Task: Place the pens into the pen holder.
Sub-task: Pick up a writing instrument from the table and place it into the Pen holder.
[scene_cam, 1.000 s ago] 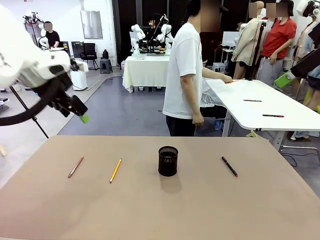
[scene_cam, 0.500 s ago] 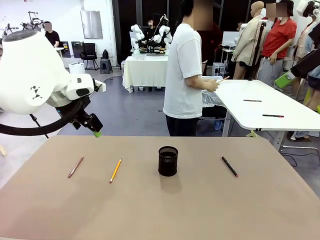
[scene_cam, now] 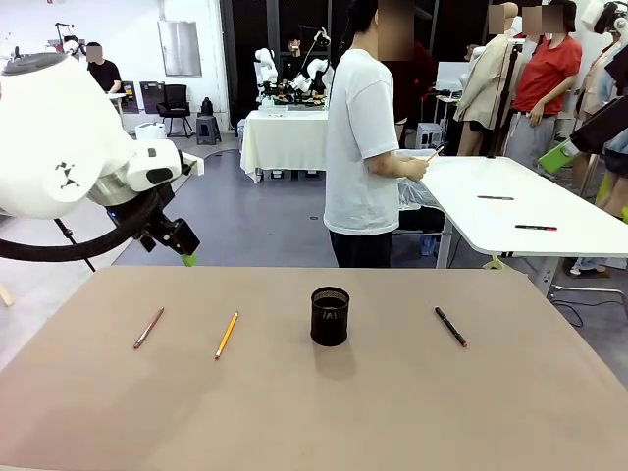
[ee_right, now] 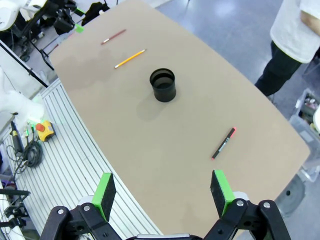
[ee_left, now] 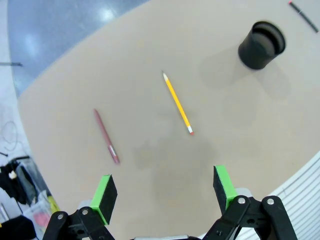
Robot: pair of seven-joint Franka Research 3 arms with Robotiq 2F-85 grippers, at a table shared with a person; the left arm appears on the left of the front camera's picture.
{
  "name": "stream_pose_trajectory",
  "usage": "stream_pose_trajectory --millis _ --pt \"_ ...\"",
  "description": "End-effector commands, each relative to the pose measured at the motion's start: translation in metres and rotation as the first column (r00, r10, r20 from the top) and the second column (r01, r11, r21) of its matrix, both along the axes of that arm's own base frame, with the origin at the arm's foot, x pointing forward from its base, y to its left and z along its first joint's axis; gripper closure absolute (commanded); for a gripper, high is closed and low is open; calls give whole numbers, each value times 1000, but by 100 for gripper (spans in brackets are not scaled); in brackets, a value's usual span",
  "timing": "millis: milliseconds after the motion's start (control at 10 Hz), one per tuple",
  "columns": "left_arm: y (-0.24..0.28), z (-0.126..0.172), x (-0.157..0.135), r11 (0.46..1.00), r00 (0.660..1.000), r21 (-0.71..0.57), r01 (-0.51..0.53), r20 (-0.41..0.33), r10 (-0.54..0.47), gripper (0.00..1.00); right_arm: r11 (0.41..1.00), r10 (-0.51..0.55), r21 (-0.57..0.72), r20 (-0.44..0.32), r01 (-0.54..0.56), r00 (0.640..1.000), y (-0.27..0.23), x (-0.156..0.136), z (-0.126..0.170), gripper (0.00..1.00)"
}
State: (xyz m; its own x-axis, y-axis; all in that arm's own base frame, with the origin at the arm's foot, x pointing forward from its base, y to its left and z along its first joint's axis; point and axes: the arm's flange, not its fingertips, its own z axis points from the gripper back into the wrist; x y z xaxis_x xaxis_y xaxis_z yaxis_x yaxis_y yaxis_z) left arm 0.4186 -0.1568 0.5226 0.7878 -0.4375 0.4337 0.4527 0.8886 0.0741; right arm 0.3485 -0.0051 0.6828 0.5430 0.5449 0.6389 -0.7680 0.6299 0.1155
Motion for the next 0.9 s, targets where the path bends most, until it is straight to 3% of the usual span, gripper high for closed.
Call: stream_pose_trajectory --millis 0,100,300,500,700,800 --pt "-28 -38 28 992 984 41 -117 -131 122 0 1000 1 14 -2 -1 1000 2 0 2 0" --pt "-39 -64 43 988 967 37 -151 -200 156 0 1000 1 14 -2 -1 1000 2 0 2 0" --pt "-58 -112 63 974 937 88 -210 -267 226 0 1000 1 14 -2 -1 1000 2 0 2 0" --pt "-70 -153 81 954 914 141 -264 -278 294 0 1000 1 14 -2 -1 1000 2 0 2 0" --pt "-74 -172 108 968 931 164 -189 -285 230 0 1000 1 14 -2 -1 1000 2 0 2 0" --pt "-76 -175 116 966 915 162 -203 -320 246 0 1000 1 14 -2 -1 1000 2 0 2 0"
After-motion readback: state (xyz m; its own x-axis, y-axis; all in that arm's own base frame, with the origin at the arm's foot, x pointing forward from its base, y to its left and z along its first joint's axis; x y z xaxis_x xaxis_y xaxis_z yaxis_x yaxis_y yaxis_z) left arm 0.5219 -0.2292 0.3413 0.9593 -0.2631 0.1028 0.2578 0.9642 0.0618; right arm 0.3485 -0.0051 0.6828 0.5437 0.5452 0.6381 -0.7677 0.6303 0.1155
